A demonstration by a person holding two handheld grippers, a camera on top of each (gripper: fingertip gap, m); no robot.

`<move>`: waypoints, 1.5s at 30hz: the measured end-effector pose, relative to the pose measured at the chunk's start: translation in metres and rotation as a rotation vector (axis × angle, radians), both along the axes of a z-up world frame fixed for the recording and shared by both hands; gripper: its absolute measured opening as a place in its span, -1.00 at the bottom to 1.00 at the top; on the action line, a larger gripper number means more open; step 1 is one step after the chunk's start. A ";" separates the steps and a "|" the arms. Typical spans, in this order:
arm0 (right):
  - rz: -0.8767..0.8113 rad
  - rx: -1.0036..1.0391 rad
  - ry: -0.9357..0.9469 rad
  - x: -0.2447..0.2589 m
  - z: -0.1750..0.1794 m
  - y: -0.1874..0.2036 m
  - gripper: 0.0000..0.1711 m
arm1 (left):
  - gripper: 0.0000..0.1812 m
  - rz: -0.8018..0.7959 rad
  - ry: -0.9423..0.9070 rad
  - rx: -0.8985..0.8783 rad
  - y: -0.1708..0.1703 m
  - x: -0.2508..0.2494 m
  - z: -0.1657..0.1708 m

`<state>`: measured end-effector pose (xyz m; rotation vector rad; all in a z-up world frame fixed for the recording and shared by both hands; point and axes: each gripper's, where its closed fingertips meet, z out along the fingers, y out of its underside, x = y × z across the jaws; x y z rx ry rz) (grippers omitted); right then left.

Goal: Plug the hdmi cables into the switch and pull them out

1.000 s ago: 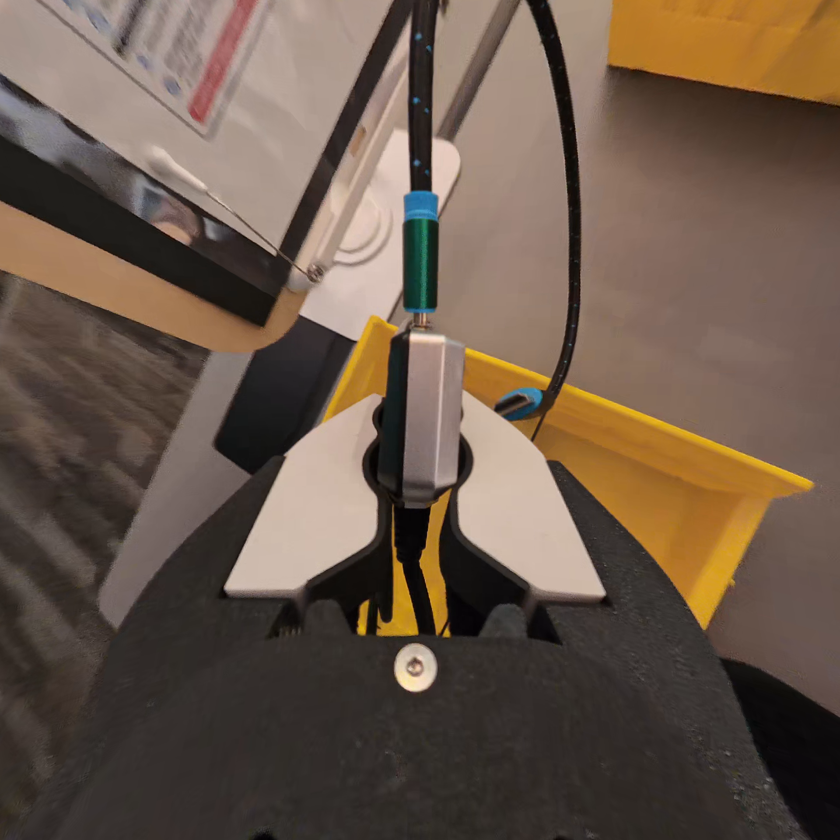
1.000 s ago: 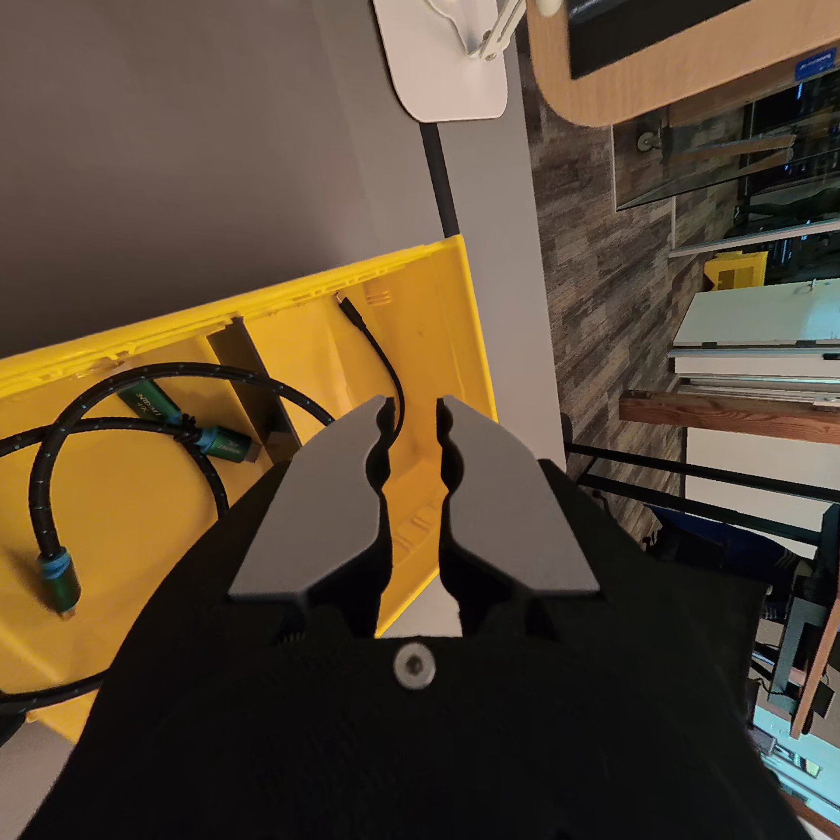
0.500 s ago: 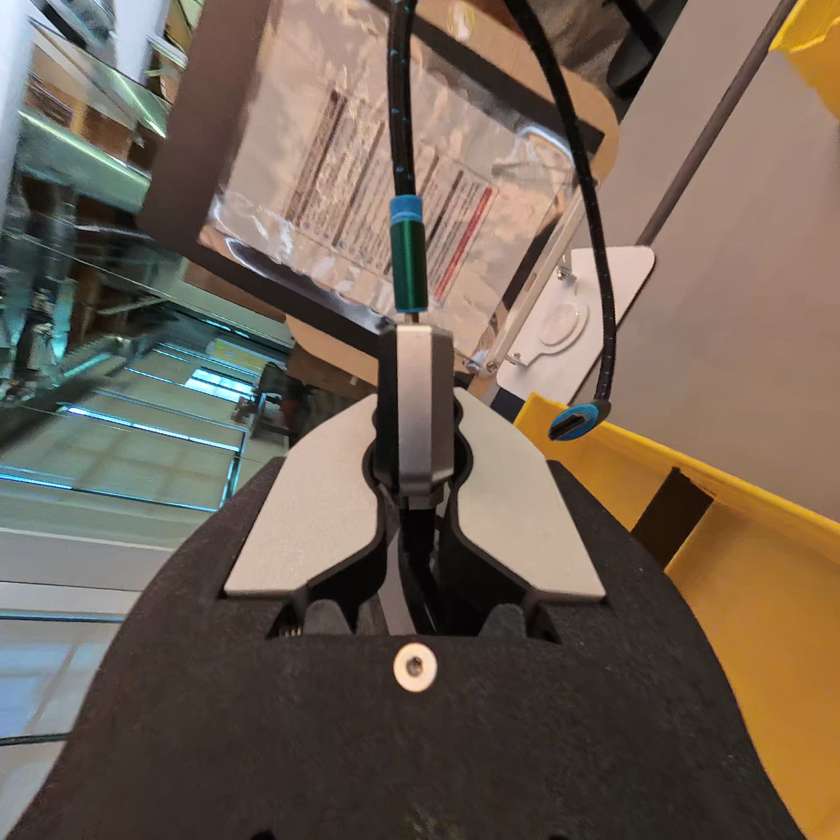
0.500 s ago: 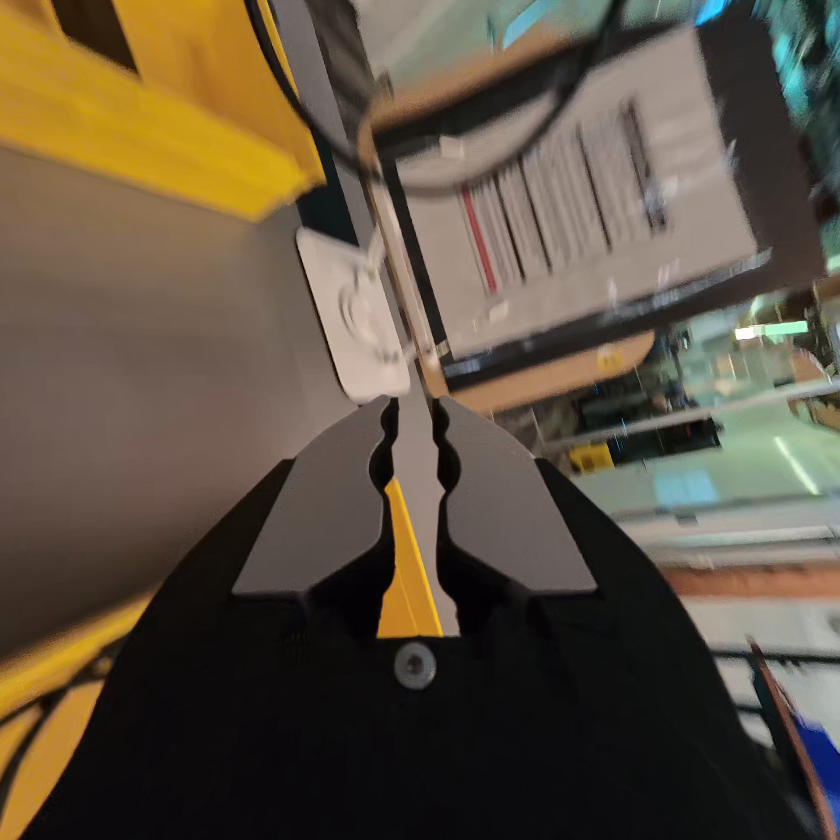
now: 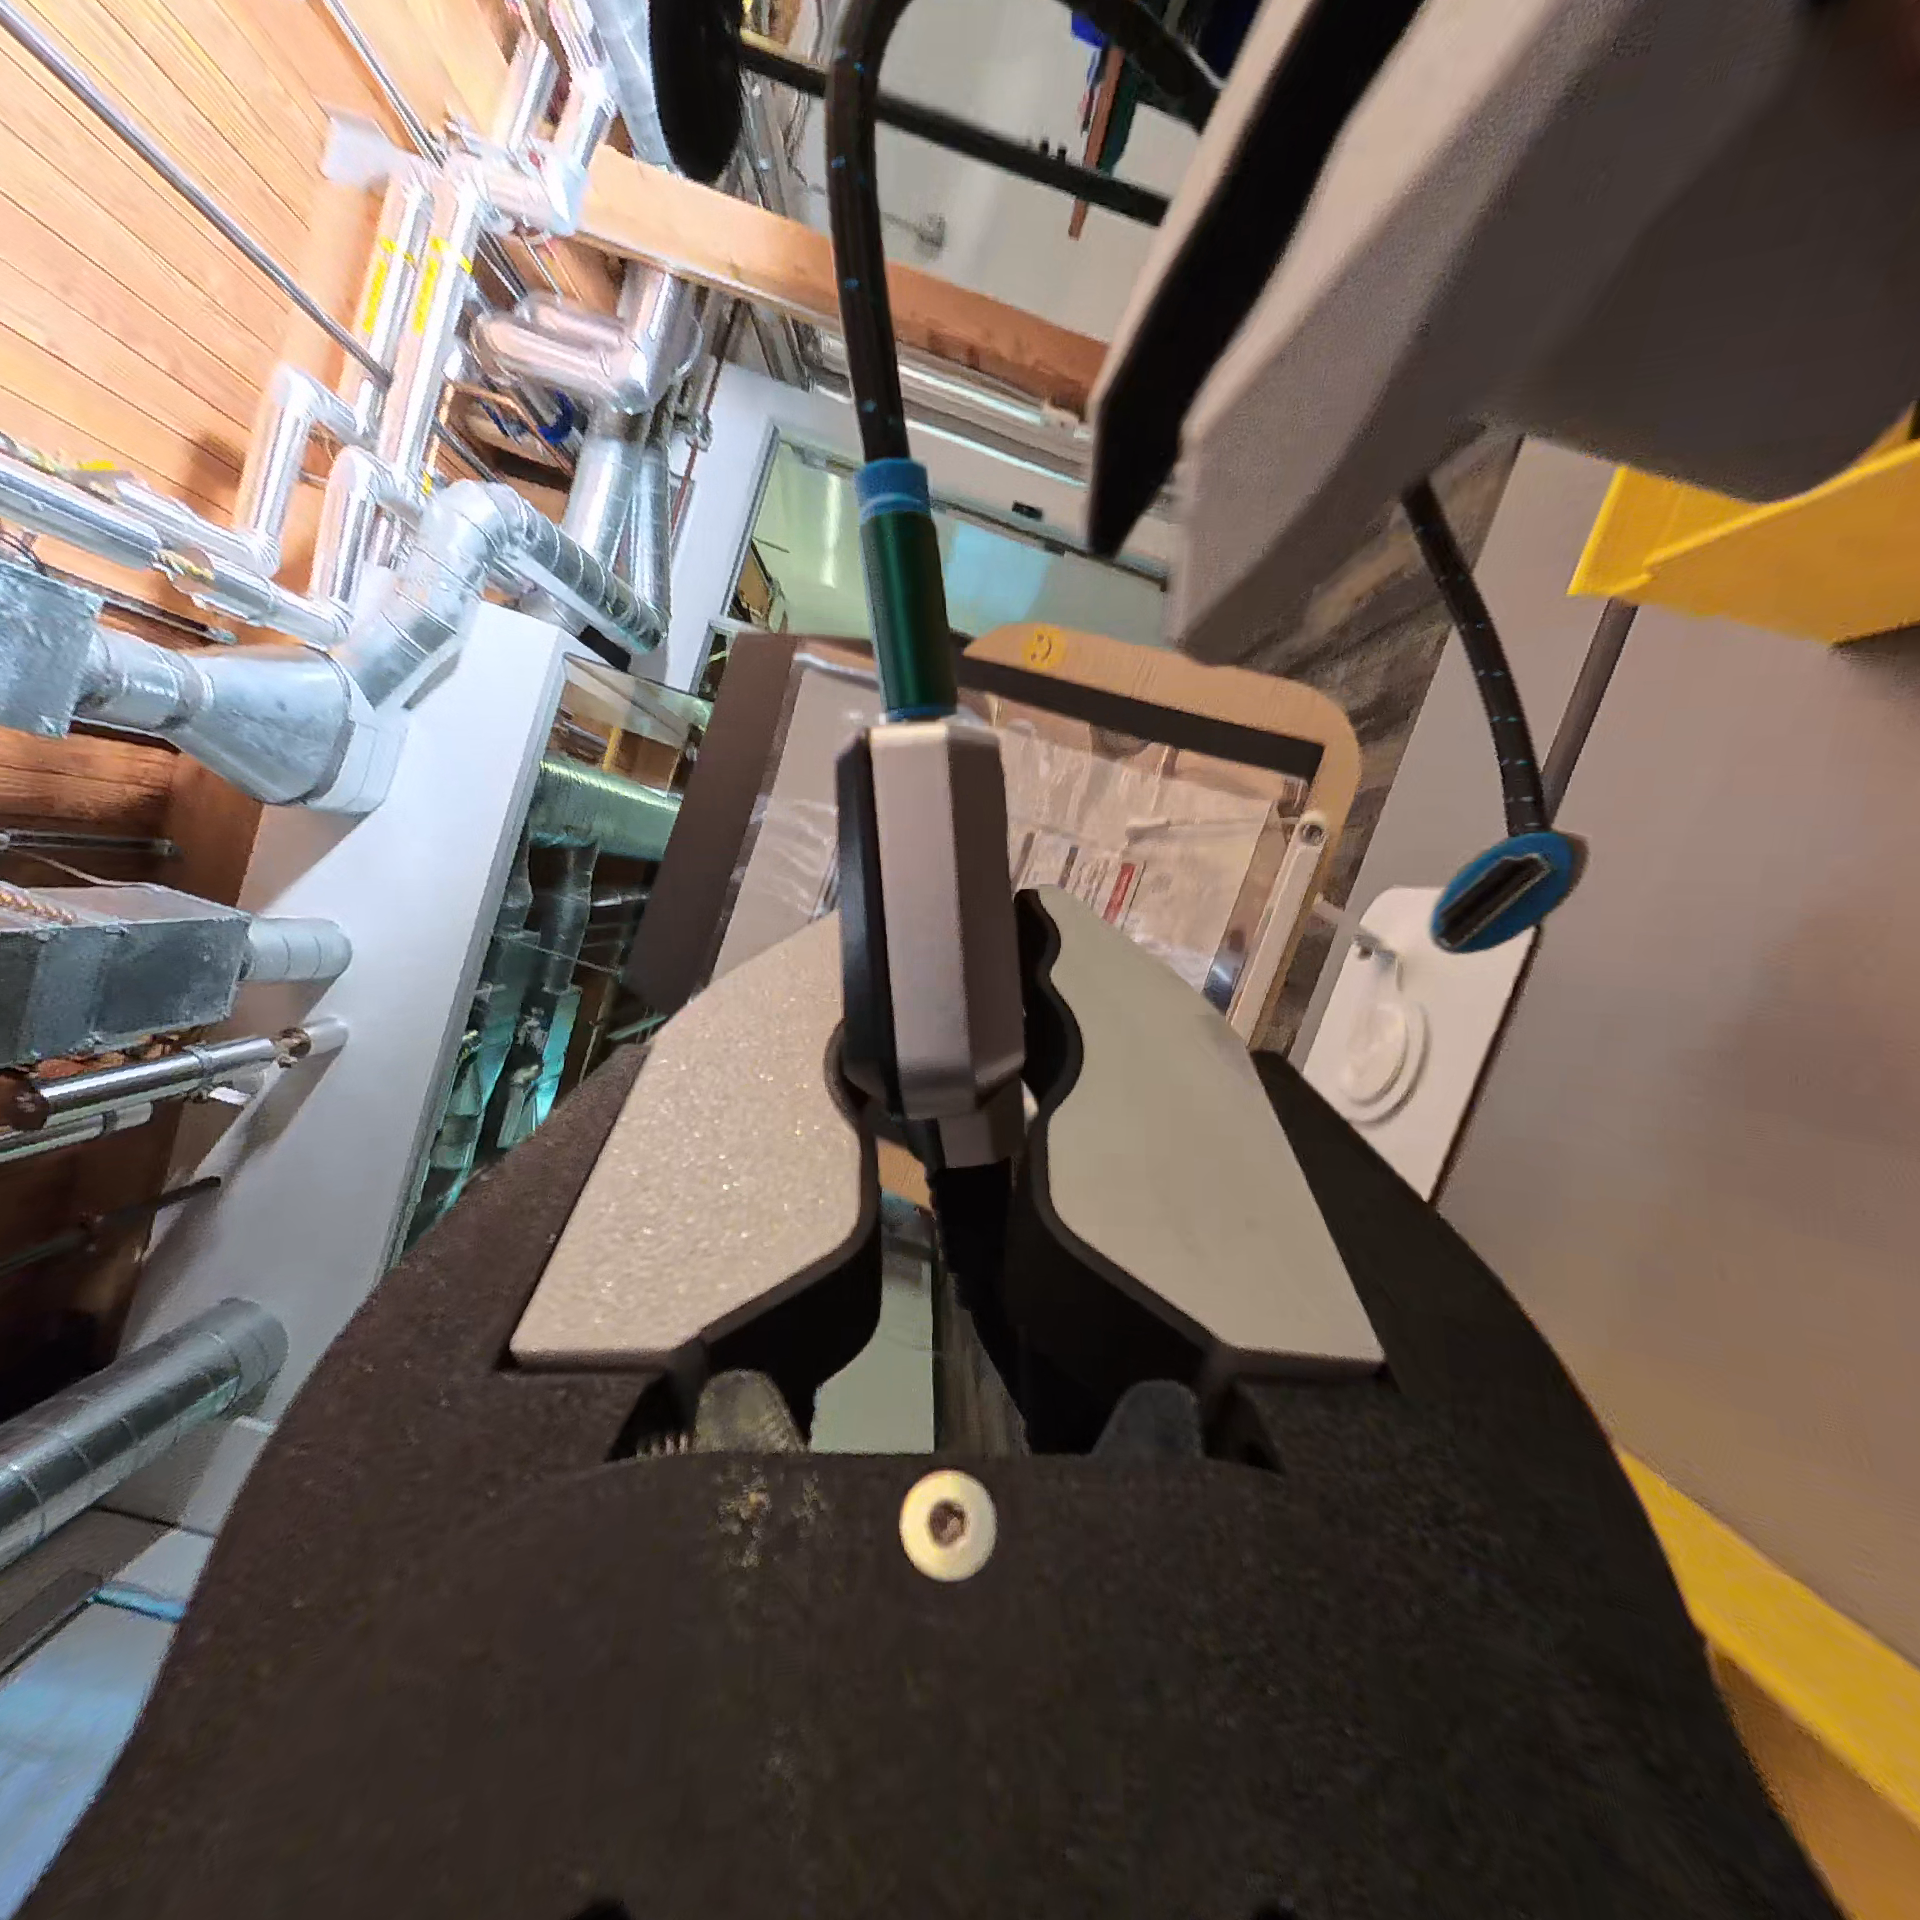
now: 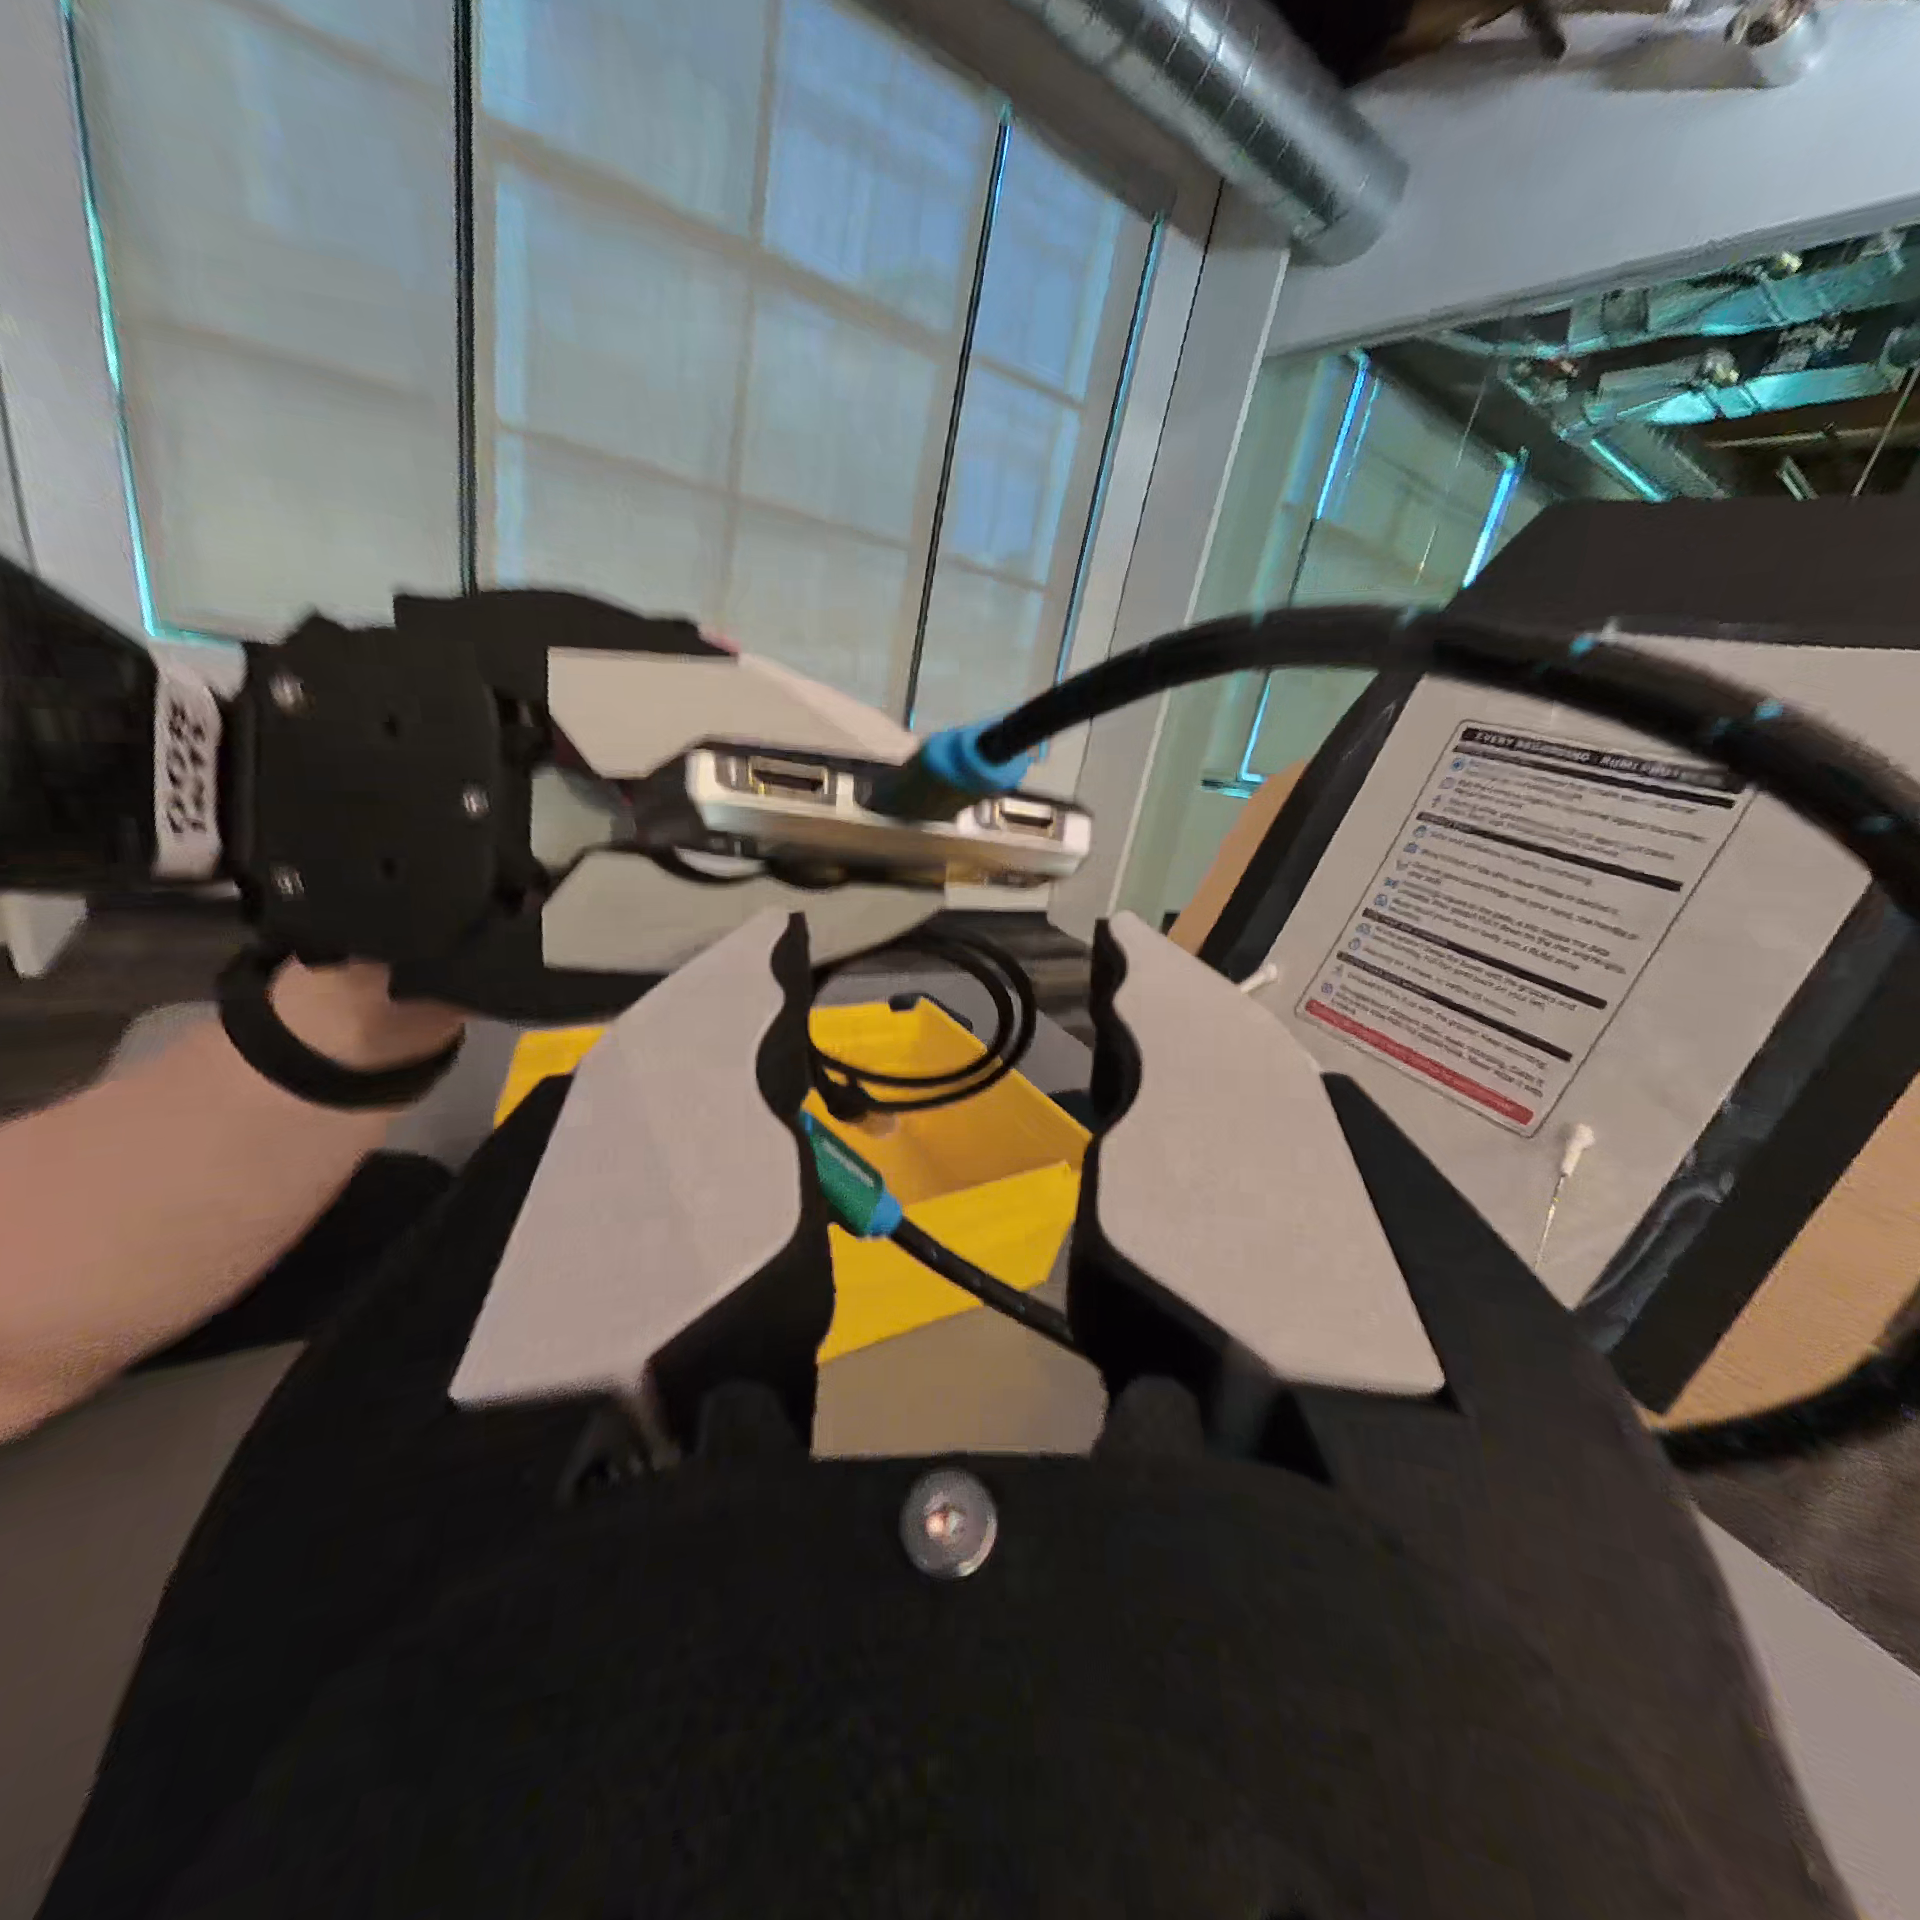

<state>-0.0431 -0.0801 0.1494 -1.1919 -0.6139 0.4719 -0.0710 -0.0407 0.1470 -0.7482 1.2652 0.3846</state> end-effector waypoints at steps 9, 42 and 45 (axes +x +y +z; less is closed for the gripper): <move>0.032 -0.017 0.090 0.022 0.009 0.002 -0.59 | -0.73 -0.050 0.043 0.025 -0.006 0.033 -0.029; -0.160 0.149 -0.215 -0.011 -0.019 0.000 -0.74 | -0.46 0.071 -0.078 0.091 0.015 0.042 -0.046; -0.143 0.160 -0.232 -0.012 -0.019 -0.001 -0.74 | -0.47 -0.011 -0.085 0.076 0.009 0.046 -0.047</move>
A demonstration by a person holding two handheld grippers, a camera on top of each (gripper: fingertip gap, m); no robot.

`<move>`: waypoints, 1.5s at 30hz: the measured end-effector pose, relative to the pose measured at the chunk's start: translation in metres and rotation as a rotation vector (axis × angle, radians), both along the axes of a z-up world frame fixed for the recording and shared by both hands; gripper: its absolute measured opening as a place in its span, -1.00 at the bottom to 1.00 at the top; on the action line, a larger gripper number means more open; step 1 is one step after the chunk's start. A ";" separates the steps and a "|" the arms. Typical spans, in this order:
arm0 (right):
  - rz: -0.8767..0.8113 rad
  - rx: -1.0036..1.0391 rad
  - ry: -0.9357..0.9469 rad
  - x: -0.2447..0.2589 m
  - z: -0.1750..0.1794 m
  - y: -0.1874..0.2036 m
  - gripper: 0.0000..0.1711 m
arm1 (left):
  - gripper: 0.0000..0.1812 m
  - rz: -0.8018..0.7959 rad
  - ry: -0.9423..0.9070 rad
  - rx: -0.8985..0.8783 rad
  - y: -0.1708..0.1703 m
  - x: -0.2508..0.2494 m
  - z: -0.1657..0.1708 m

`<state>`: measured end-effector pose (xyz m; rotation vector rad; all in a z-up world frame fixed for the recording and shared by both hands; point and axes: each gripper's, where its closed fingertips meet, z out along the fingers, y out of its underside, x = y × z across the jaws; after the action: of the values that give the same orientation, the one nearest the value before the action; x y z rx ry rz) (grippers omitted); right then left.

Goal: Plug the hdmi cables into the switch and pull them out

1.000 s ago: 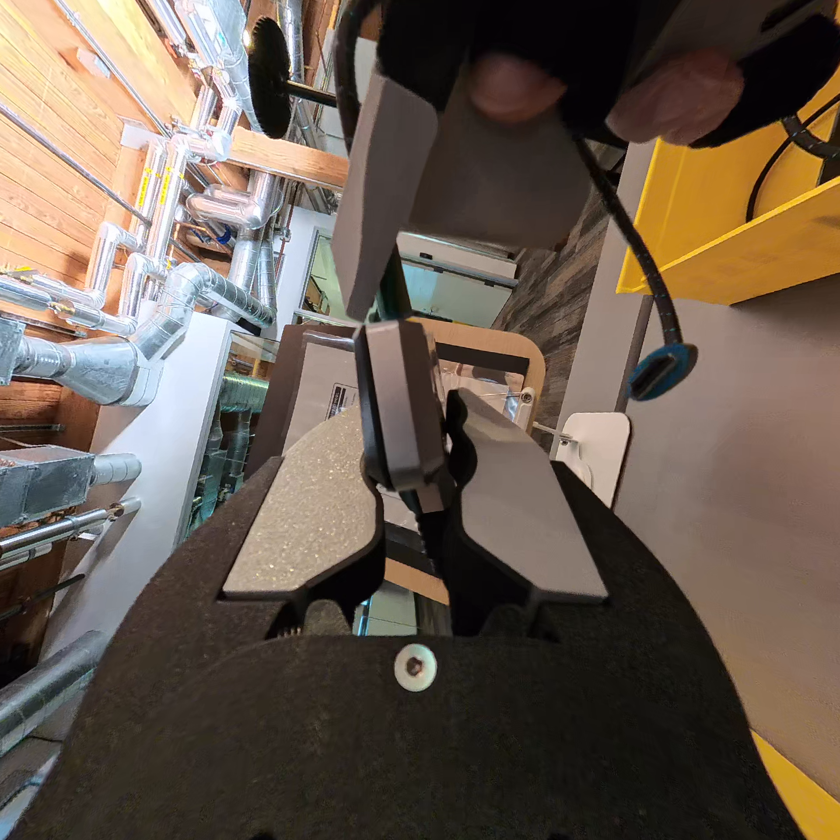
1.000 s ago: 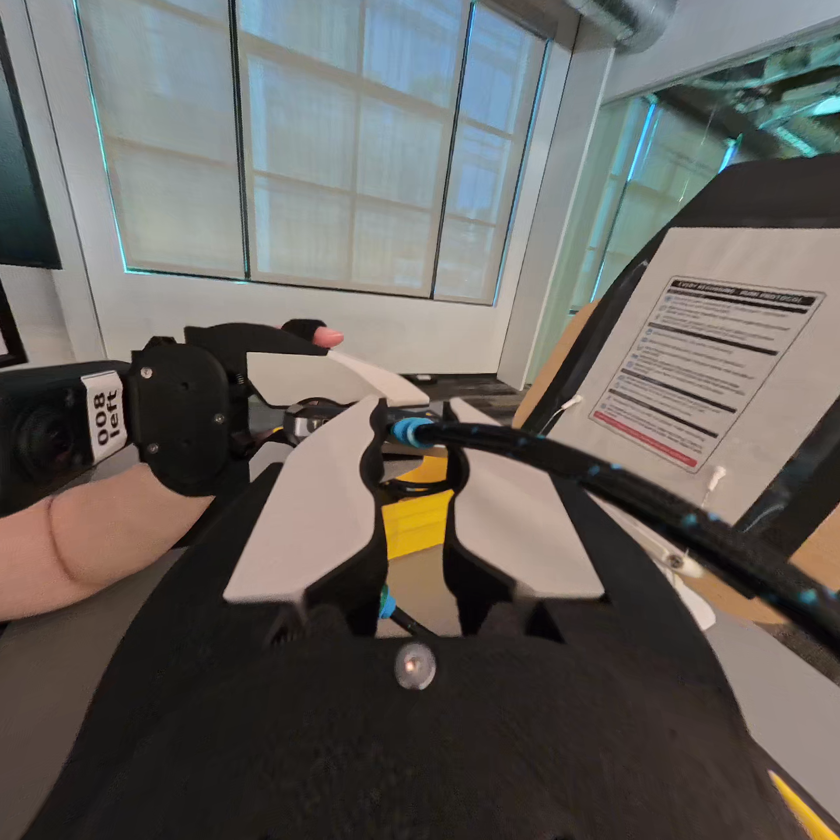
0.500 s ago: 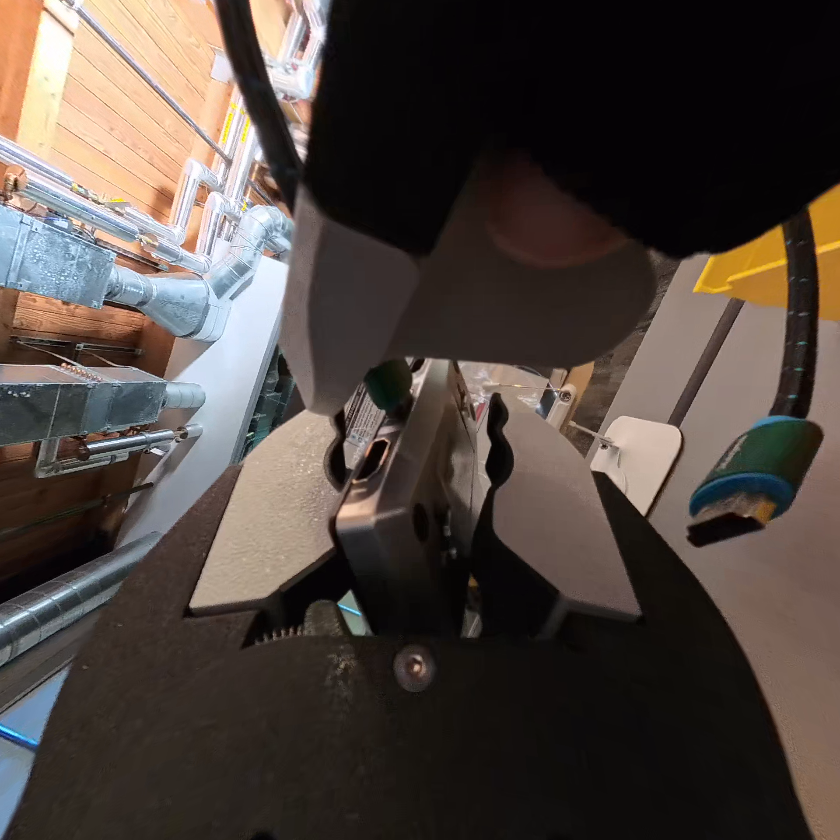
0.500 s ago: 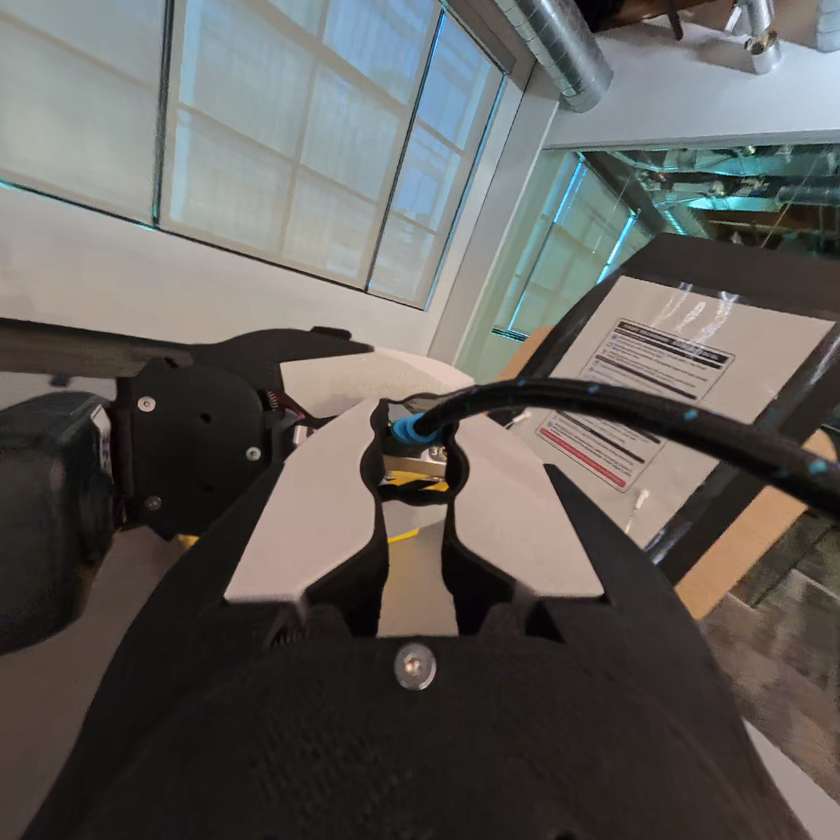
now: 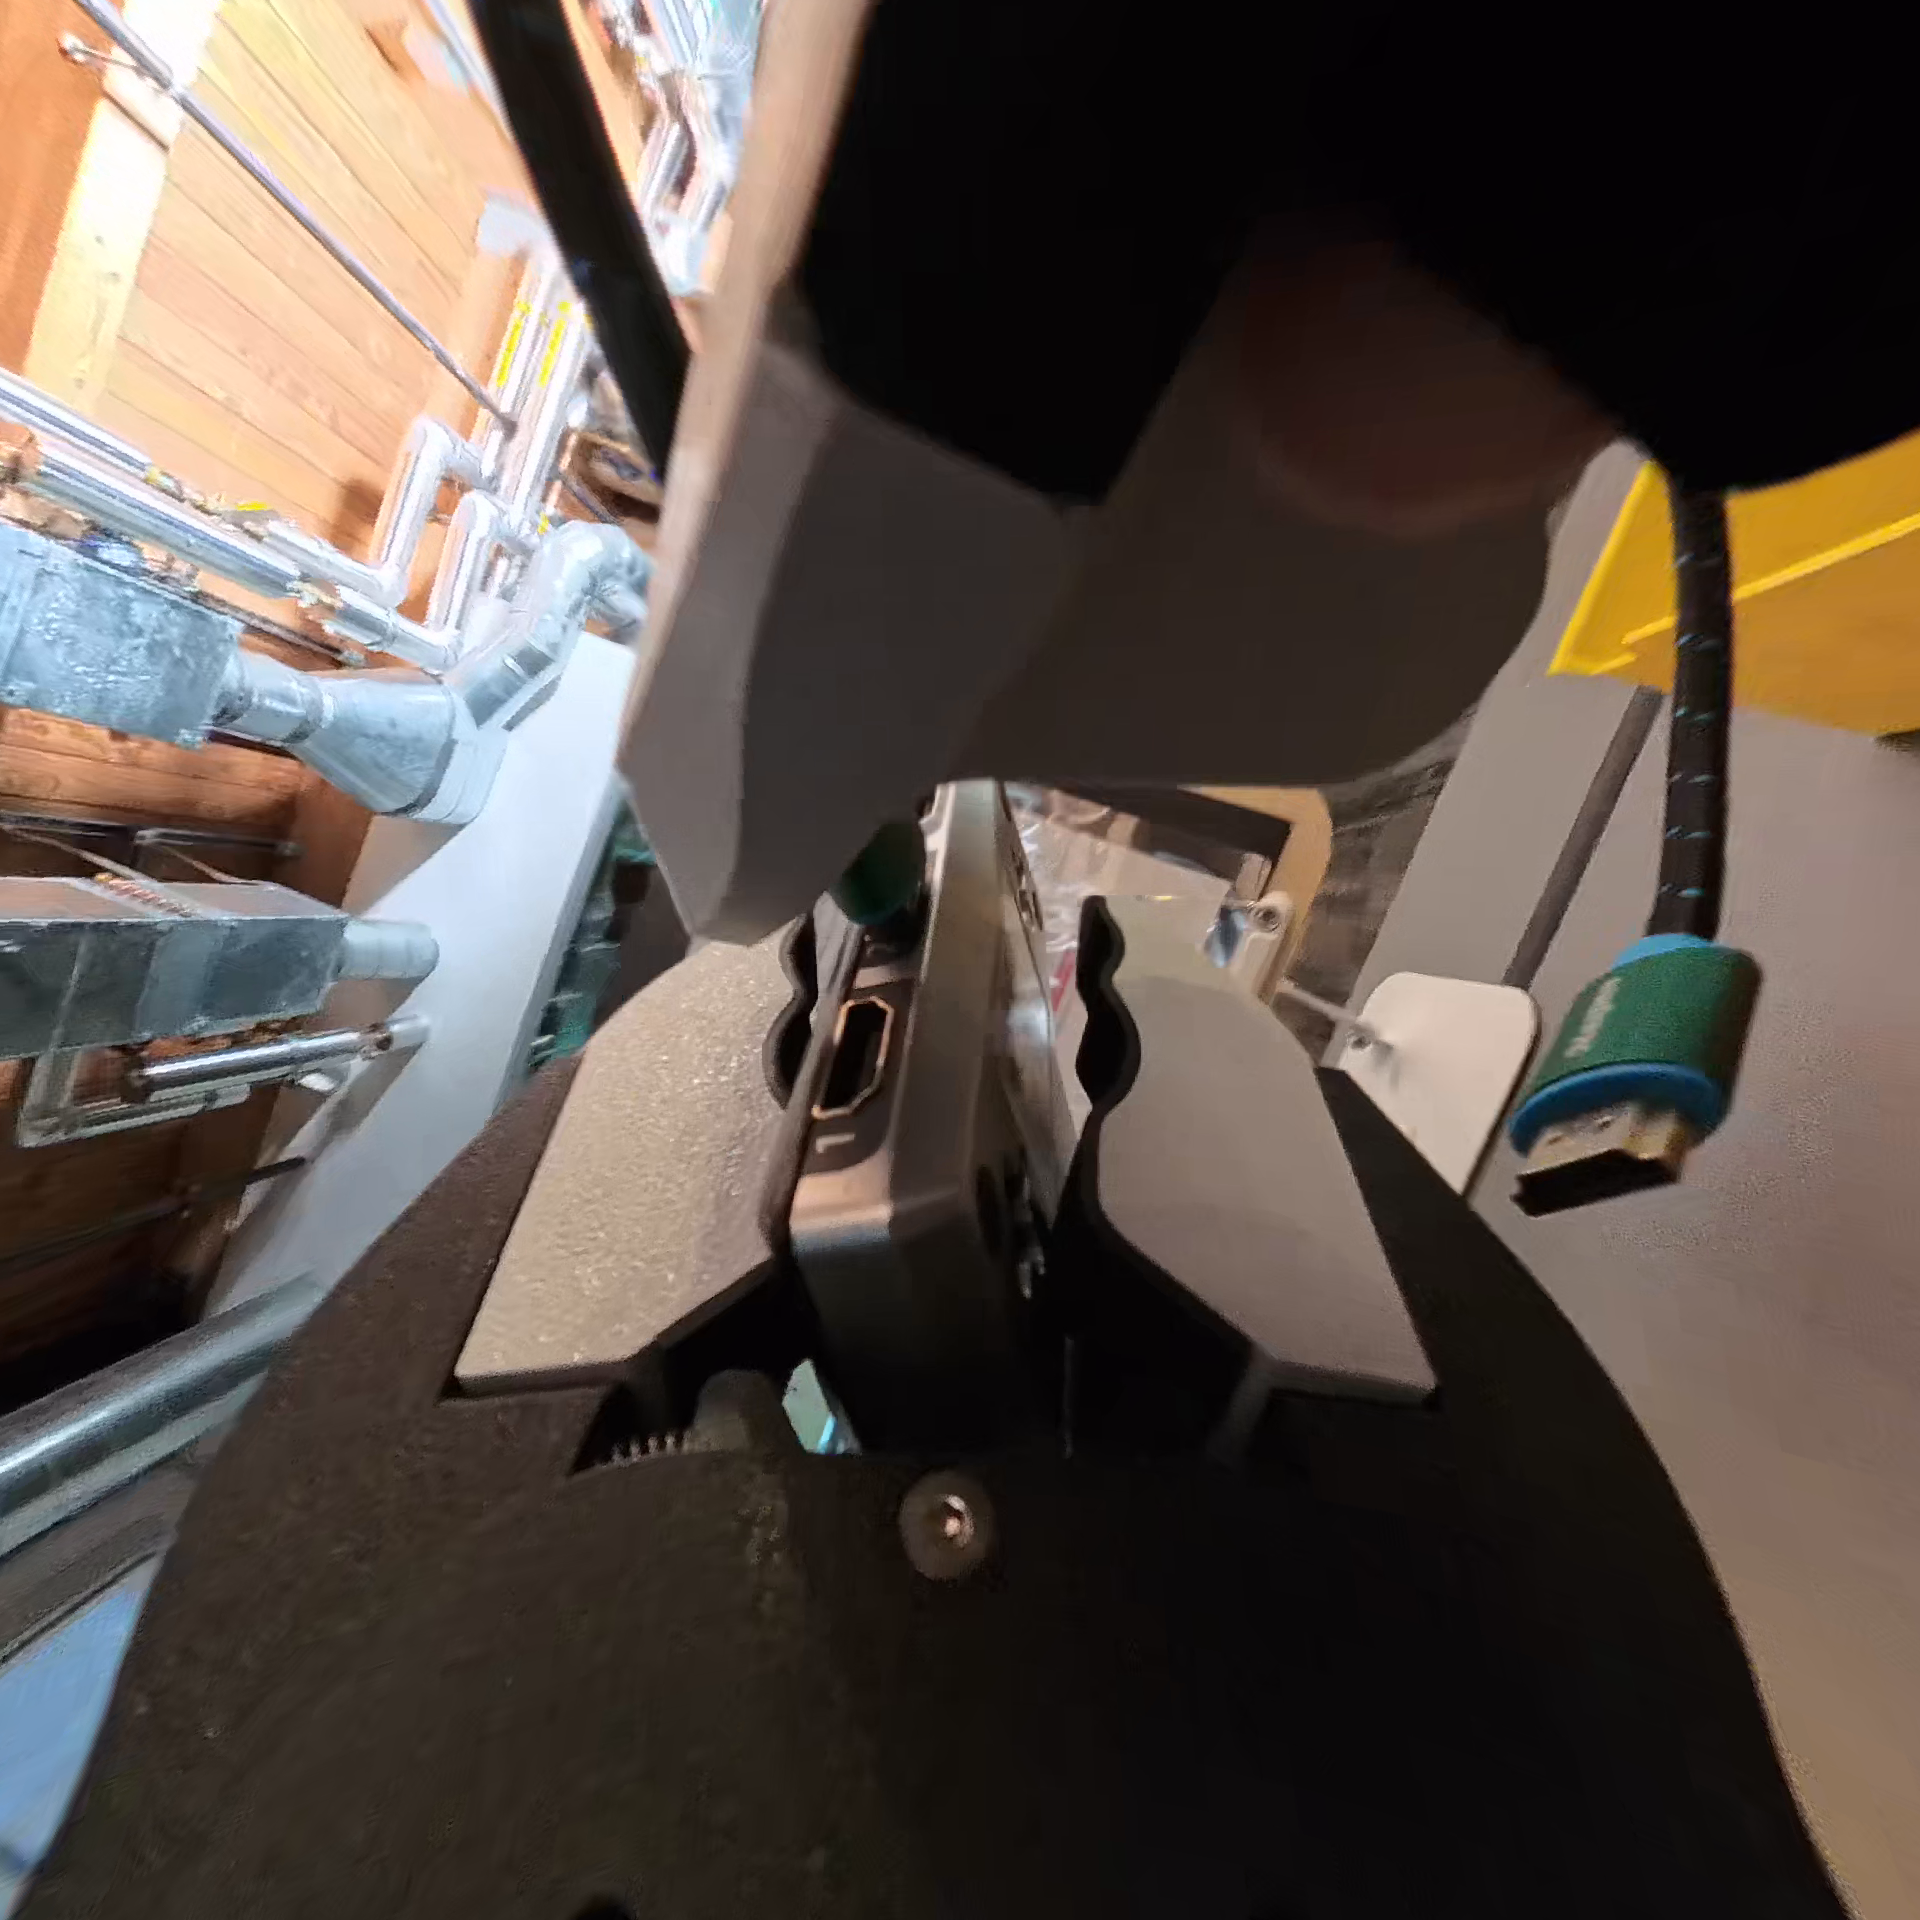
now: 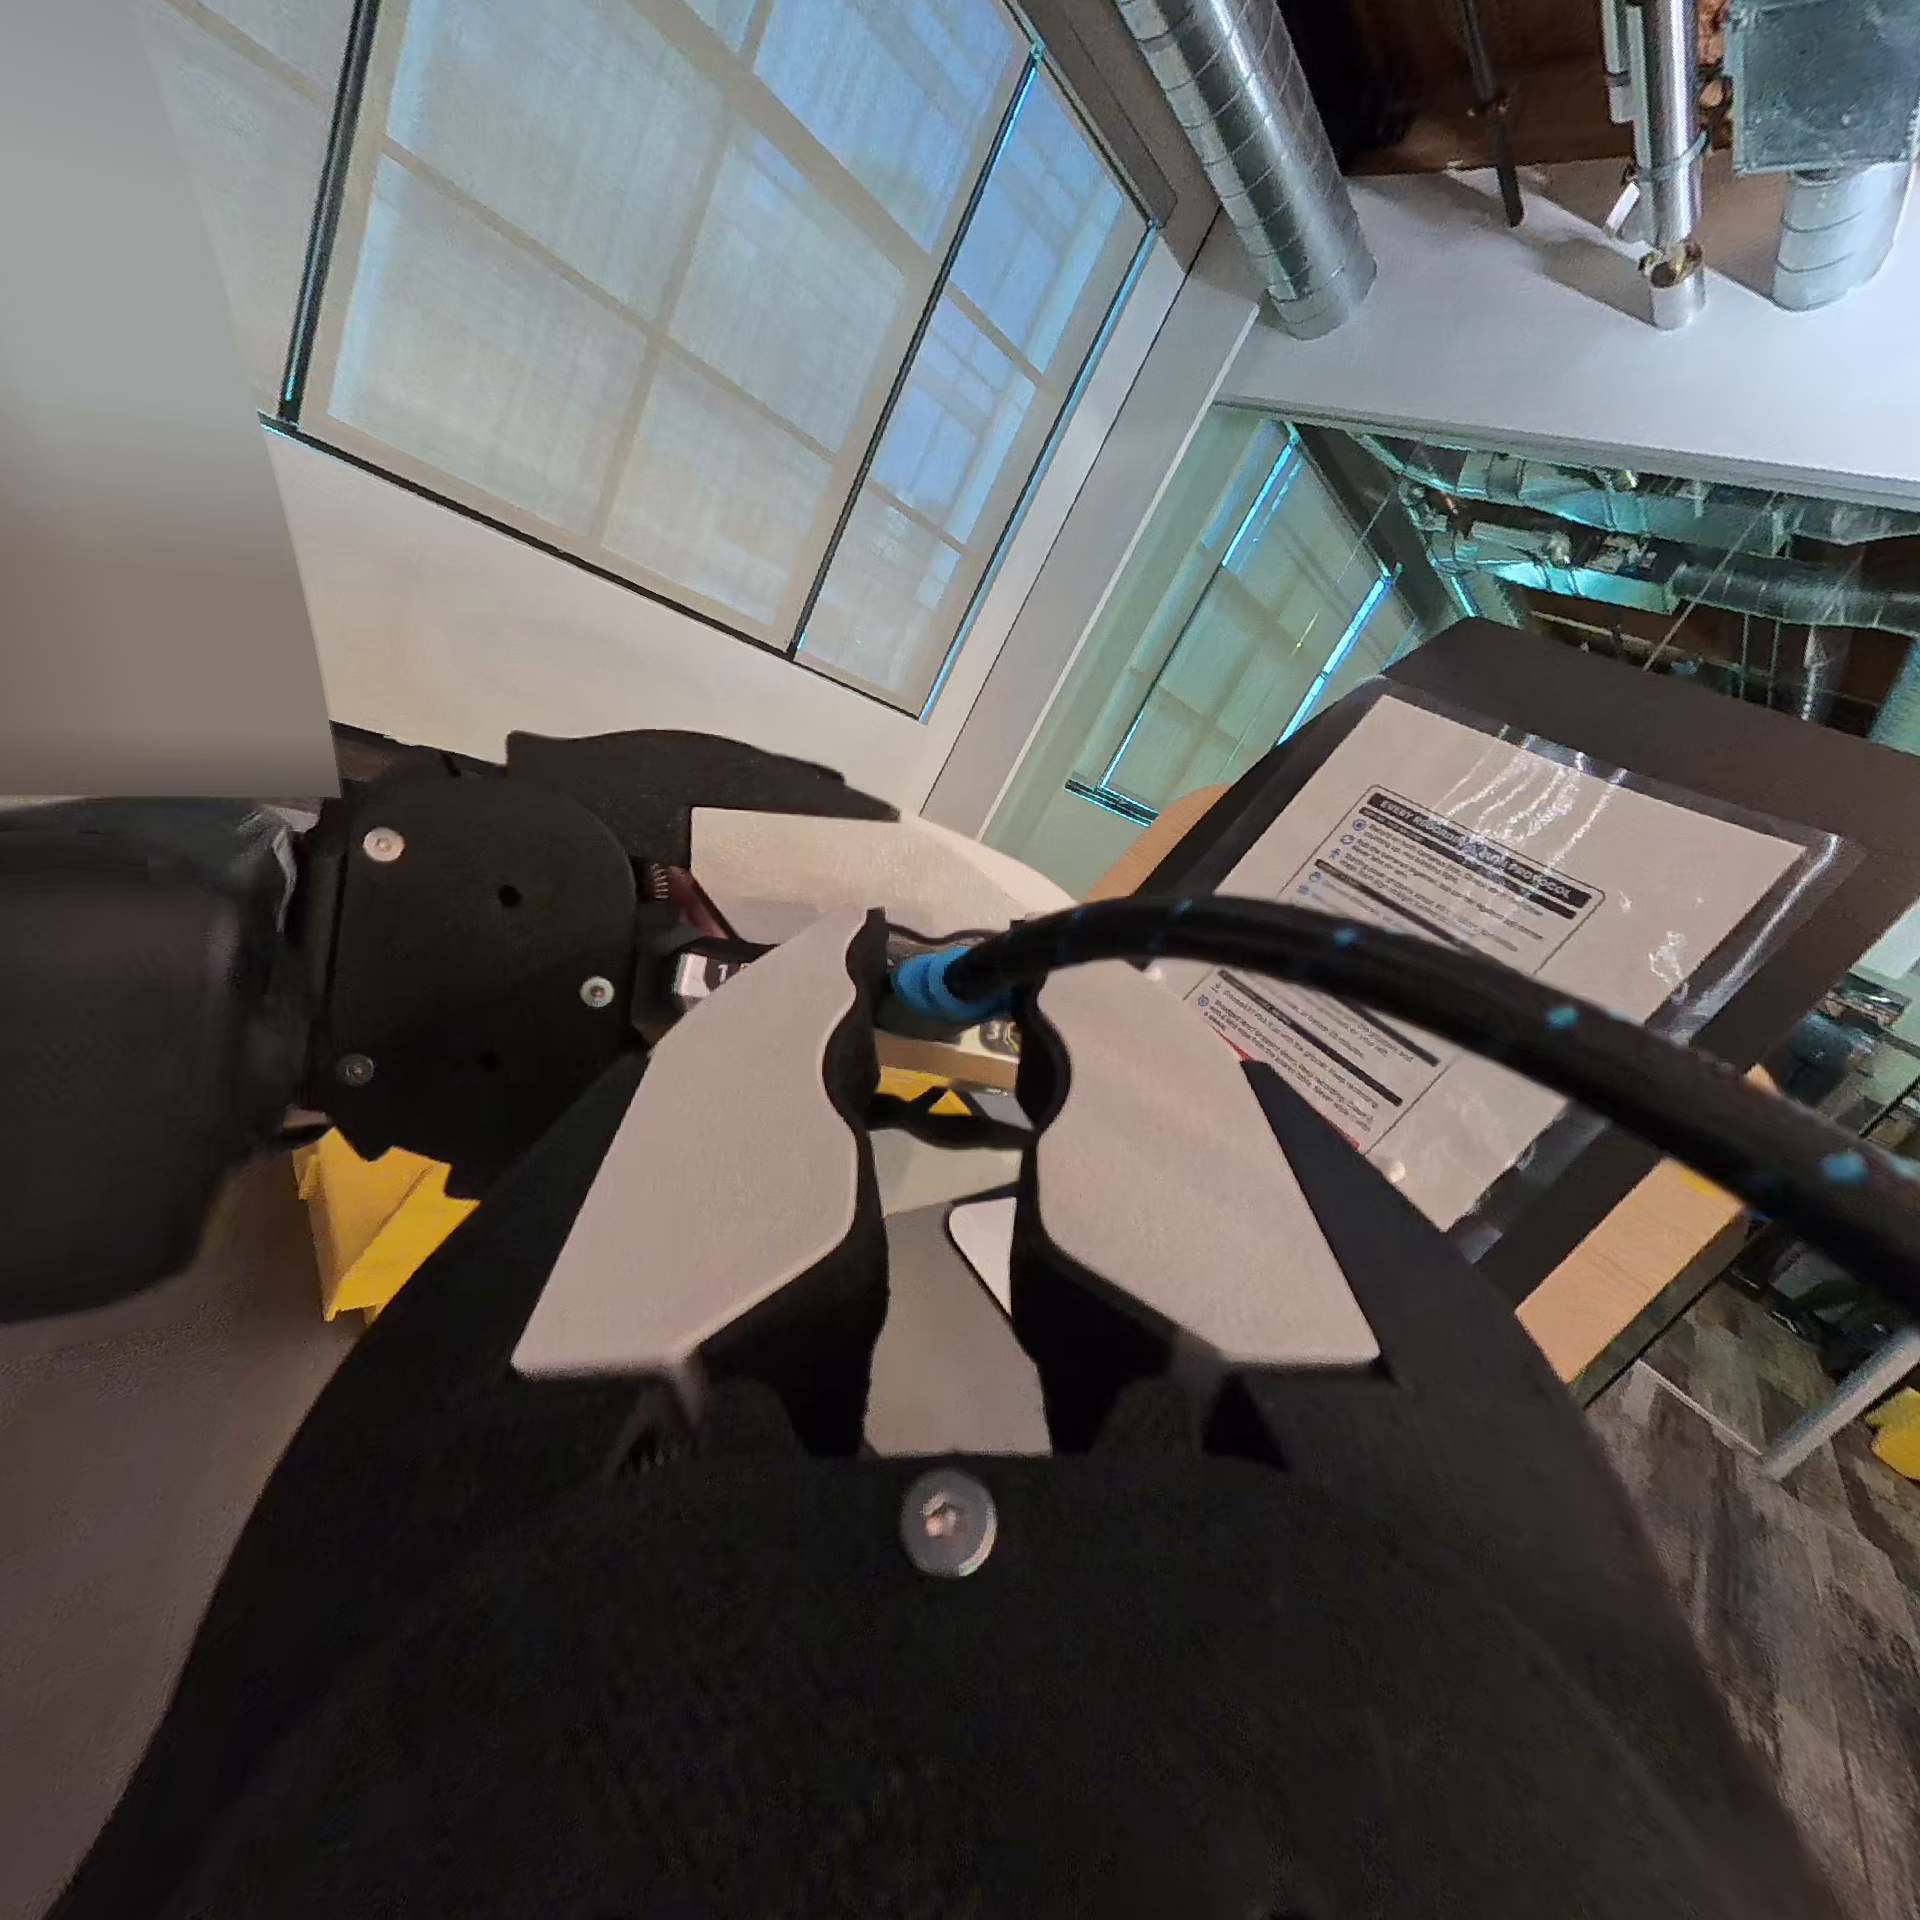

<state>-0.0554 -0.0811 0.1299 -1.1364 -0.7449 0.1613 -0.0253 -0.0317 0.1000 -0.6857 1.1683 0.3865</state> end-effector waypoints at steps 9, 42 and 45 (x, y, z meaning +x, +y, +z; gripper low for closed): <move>0.006 0.018 -0.019 0.005 0.008 -0.006 -0.74 | -0.44 -0.159 -0.049 -0.144 -0.018 0.007 0.000; -0.066 0.030 -0.125 0.016 0.013 -0.008 -0.76 | -0.61 -0.304 0.048 -0.410 -0.035 0.009 -0.017; -0.072 0.044 -0.134 0.016 0.014 -0.009 -0.75 | -0.63 -0.295 0.021 -0.391 -0.034 0.009 -0.013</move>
<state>-0.0395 -0.0902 0.1441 -1.1380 -0.8213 0.0078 -0.0164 -0.0653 0.0867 -0.8311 1.3575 -0.0881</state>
